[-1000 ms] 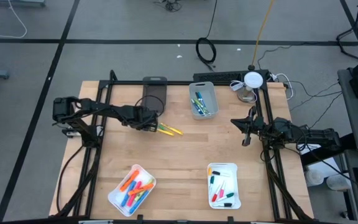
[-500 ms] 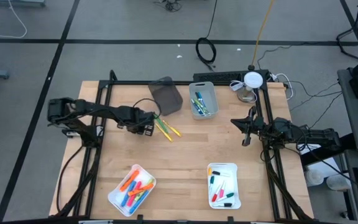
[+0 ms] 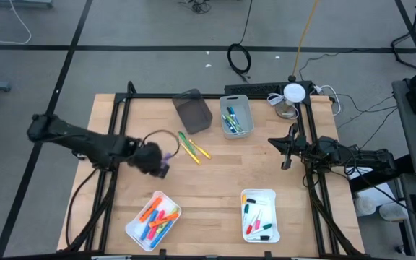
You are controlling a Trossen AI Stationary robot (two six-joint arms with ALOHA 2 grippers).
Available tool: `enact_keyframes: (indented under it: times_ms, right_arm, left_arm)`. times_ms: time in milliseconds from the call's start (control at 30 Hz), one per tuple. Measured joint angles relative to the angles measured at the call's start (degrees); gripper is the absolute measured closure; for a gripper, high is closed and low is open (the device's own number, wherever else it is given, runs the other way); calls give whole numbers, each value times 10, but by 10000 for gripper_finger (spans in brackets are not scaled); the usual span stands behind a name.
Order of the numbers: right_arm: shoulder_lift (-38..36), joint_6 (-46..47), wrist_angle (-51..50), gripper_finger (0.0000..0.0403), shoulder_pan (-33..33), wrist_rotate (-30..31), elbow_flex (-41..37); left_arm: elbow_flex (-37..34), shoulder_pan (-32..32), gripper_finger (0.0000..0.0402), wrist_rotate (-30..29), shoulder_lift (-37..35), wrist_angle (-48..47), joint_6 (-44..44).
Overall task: Pick & Place Markers
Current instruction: Put the purple marker pen into the left white bin
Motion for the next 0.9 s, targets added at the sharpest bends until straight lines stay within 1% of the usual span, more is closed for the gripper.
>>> enact_keyframes:
  times_ms: [100,200,333,433,500,567,767,833,900]
  right_arm:
    - [0,0,0,403,0,0,0]
    - [0,0,0,403,0,0,0]
    - [0,0,0,403,0,0,0]
    - [0,0,0,403,0,0,0]
    - [0,0,0,403,0,0,0]
    - [0,0,0,403,0,0,0]
    - [0,0,0,403,0,0,0]
    - [0,0,0,403,0,0,0]
    - [0,0,0,403,0,0,0]
  left_arm:
    - [0,-81,338,-6,-22,12,-73]
    - [0,-163,338,-36,-26,54,-138]
    - [0,-259,338,-97,-11,162,-176]
    - [1,-311,338,-147,8,237,-193]
    - [1,-341,338,-169,26,273,-209]
    - [1,-367,338,-175,46,298,-228]
    - [1,-425,338,-174,98,292,-351]
    - [1,-433,326,-175,108,296,-379]
    - [1,-439,303,-181,111,297,-393]
